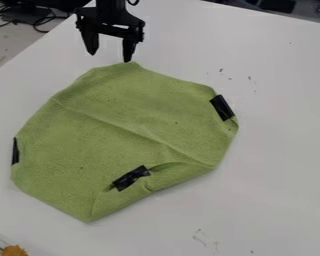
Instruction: Unfold the cloth
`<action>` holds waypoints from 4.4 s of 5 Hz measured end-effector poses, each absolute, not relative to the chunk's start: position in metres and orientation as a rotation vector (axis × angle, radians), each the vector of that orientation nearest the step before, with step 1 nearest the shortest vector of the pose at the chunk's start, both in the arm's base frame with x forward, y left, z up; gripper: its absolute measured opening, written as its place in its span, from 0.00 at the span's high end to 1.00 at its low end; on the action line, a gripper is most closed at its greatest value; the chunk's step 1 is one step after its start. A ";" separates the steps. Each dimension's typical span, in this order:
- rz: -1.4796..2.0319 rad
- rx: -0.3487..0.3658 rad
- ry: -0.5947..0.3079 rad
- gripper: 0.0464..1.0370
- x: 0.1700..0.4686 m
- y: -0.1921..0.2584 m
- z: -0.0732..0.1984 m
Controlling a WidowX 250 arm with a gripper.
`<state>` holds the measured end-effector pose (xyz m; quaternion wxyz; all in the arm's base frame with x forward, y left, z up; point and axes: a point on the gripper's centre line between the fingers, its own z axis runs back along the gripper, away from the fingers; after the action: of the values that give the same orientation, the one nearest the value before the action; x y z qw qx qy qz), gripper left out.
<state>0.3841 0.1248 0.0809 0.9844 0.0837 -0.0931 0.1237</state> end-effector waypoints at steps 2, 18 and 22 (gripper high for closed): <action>0.312 0.174 -0.158 0.04 0.351 0.119 0.059; 0.591 0.113 -0.120 0.98 0.210 0.022 0.019; 0.462 0.117 -0.392 0.97 0.153 -0.001 0.034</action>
<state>0.1534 -0.0011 0.0343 0.9528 0.0574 -0.1927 0.2273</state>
